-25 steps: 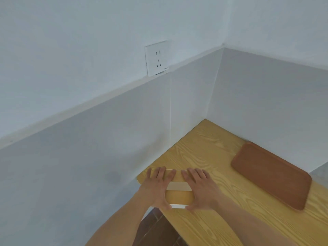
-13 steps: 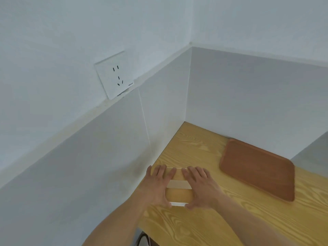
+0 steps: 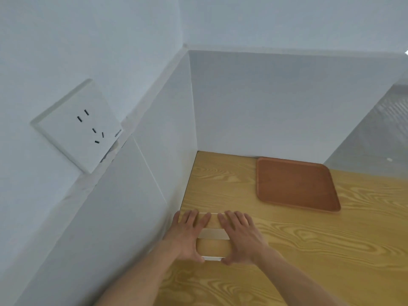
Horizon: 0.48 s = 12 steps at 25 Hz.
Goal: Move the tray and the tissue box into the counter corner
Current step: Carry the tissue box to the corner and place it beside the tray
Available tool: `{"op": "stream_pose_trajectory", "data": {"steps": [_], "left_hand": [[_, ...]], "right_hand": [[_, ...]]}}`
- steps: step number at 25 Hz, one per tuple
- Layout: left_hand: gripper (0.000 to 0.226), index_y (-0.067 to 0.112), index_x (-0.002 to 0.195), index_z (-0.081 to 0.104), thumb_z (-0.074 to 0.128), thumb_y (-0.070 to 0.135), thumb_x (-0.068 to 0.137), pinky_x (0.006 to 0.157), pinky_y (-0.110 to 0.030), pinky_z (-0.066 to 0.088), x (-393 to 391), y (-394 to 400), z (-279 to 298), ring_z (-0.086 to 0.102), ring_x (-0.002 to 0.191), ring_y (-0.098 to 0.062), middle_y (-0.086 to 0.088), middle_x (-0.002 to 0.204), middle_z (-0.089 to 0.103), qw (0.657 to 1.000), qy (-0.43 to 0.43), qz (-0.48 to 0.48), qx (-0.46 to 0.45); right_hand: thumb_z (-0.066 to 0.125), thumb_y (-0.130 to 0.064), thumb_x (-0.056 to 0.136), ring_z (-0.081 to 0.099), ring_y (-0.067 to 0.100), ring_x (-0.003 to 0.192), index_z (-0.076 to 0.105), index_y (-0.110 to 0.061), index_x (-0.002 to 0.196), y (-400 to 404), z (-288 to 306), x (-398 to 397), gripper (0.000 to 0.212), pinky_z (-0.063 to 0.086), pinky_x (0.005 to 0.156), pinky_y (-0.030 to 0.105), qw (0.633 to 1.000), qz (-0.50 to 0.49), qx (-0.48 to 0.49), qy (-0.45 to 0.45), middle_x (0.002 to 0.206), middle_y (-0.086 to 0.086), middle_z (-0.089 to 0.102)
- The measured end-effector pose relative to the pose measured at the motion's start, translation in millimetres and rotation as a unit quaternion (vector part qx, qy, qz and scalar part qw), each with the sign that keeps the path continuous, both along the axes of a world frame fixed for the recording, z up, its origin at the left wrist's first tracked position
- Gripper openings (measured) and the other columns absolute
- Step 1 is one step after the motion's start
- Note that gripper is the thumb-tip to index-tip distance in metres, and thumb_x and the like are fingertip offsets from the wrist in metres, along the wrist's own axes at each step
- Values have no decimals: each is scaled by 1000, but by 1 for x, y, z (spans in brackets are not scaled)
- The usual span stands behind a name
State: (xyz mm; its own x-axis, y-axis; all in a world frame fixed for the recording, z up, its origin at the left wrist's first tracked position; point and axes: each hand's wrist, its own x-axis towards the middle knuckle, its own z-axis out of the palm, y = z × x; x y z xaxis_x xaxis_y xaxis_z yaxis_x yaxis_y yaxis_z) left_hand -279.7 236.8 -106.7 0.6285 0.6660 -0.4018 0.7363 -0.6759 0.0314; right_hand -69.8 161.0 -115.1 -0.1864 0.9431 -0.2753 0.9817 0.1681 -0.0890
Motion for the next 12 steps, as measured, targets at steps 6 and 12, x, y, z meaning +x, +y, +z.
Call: {"op": "stream_pose_trajectory", "data": {"steps": [6,12], "left_hand": [[129,37,149,-17,64,75,56,118,-58,8,-5,-4,-17,6,146,-33,-13,159,8,1000,-6,-13,-11],[124,36,150,-23,63,69,69,119,-58,-2,-7,-10,-19,-19,150,-29,-8,164,-21,999,-13,2,-29]], "right_hand": [[68,-75,56,15,37,145,3,-18,156,-11,-15,-9,132,13,120,53,1000,-20,-10,13,160,12,18],[64,-74,67,-6,33,152,-9,-22,157,-17,-14,-10,127,0,122,57,998,-42,-33,15,168,9,-5]]}}
